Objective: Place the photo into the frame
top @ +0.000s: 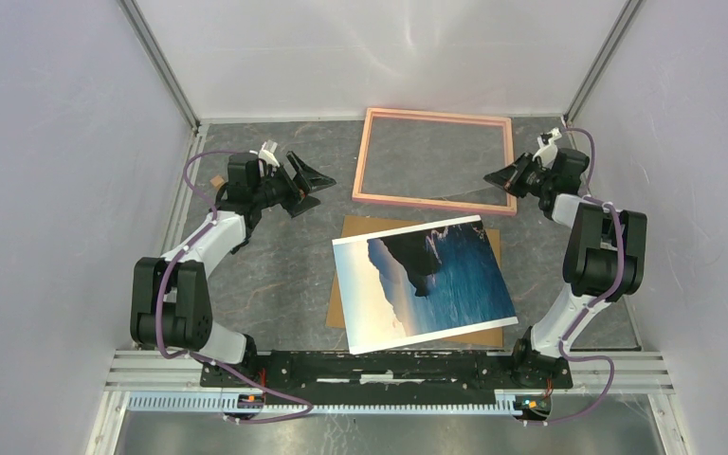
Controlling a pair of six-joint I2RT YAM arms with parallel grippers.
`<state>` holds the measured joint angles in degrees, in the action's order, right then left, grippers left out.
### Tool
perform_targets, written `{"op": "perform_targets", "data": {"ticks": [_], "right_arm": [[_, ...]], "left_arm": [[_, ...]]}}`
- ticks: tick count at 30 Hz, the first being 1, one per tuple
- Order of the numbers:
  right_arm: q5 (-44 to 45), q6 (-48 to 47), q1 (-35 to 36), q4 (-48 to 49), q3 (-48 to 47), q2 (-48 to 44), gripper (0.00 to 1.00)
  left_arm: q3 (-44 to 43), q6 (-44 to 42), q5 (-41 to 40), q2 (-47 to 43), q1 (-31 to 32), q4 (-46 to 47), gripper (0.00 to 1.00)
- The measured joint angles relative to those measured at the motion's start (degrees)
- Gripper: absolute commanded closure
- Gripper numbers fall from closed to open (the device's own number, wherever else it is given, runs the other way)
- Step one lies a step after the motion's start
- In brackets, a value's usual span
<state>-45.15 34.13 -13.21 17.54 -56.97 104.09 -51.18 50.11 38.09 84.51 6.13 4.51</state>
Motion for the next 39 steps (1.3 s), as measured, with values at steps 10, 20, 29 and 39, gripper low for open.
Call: {"op": "perform_targets", "data": {"ticks": [10, 20, 29, 39], "right_arm": [[3.7, -6.8, 0.1, -8.7, -3.8, 0.1, 0.51], [15.5, -17.4, 0.1, -23.2, -11.5, 0.1, 0.36], [36.0, -24.5, 0.1, -30.9, -12.3, -0.9, 0.36], [35.9, -21.5, 0.0, -22.6, -7.3, -1.4, 0.38]], "left_arm": [[0.0, 0.0, 0.0, 0.2, 0.0, 0.3, 0.03], [0.0, 0.0, 0.0, 0.2, 0.0, 0.3, 0.03], [0.0, 0.0, 0.0, 0.5, 0.0, 0.3, 0.03], [-5.3, -8.3, -11.5, 1.9, 5.5, -11.0, 0.04]]}}
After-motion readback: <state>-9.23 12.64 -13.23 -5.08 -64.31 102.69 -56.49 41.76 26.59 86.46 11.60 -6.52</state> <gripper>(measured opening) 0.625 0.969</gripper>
